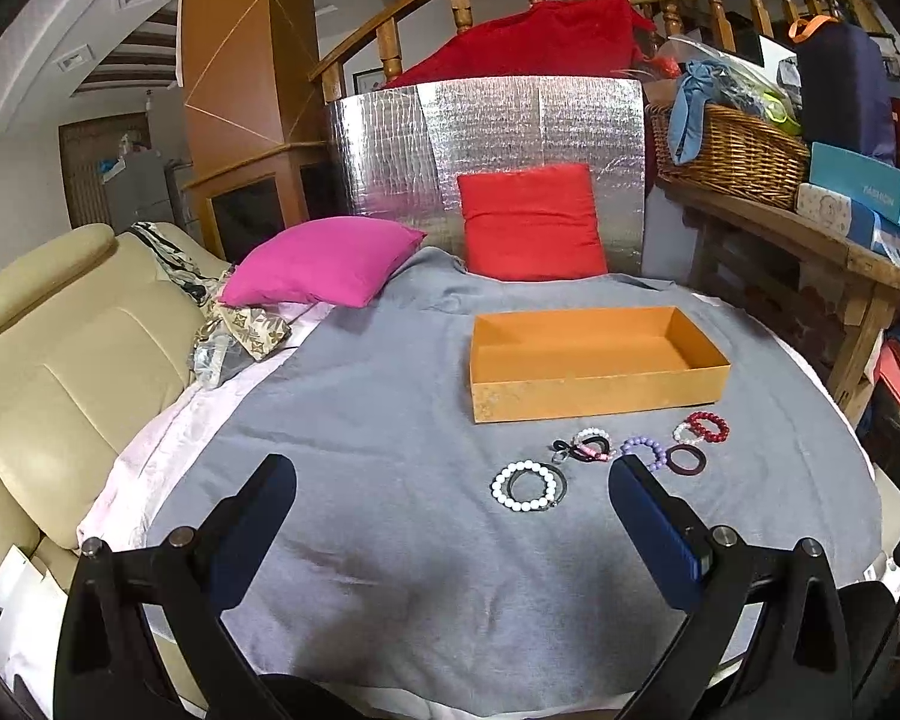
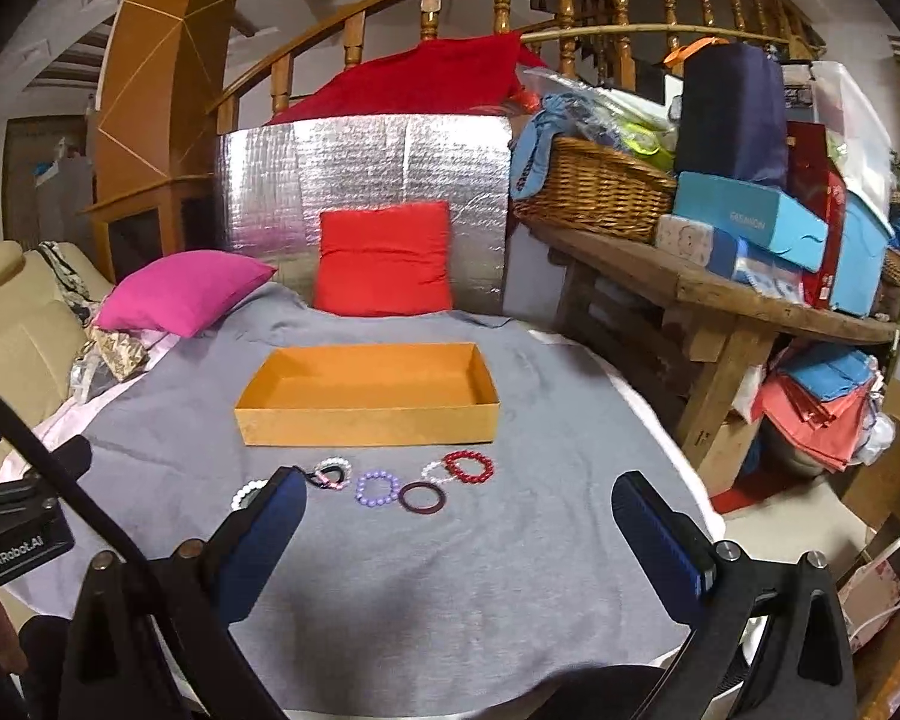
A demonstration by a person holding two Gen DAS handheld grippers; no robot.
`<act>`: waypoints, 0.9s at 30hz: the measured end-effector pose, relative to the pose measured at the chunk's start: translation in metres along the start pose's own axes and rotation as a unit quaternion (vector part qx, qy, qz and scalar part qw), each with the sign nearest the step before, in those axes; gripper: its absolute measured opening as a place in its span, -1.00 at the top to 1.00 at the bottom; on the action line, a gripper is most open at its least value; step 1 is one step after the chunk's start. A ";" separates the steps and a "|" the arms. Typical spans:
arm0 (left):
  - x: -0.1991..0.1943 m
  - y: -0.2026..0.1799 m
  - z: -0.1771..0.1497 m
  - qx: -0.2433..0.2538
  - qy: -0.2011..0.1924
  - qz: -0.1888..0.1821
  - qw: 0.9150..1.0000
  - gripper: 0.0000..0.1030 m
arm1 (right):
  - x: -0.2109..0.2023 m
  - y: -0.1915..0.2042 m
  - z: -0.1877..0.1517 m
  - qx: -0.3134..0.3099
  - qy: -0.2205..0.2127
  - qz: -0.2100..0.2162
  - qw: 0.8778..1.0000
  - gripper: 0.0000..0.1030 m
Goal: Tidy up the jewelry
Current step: 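Move both tools toward the bracelets lying on the cloth, then grasp the white pearl bracelet with the left tool while the right tool grasps the maroon bangle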
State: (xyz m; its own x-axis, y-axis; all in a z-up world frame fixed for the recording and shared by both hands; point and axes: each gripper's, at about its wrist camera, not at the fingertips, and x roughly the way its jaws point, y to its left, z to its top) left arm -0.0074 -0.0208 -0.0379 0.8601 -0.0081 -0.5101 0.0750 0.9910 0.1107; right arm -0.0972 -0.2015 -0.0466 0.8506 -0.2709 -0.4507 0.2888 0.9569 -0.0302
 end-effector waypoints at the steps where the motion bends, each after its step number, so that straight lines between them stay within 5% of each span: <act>1: 0.004 0.000 -0.001 0.002 0.002 0.000 1.000 -1.00 | 0.002 0.001 -0.001 0.001 -0.001 0.001 1.000 -1.00; 13: 0.049 -0.003 0.002 0.002 0.023 -0.003 1.000 -1.00 | 0.040 -0.014 0.004 0.063 -0.027 0.033 0.997 -1.00; 18: 0.067 -0.002 0.008 -0.004 0.025 -0.010 1.000 -1.00 | 0.070 -0.028 0.010 0.080 0.004 0.092 0.993 -1.00; 27: 0.126 -0.003 0.004 -0.008 0.053 -0.012 0.998 -1.00 | 0.146 -0.028 -0.002 0.051 0.072 0.046 0.995 -1.00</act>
State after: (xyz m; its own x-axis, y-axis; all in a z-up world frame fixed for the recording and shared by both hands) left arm 0.1026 -0.0250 -0.0989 0.7995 -0.0189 -0.6004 0.0867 0.9927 0.0841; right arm 0.0179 -0.2674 -0.1131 0.8065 -0.1571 -0.5700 0.2610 0.9596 0.1048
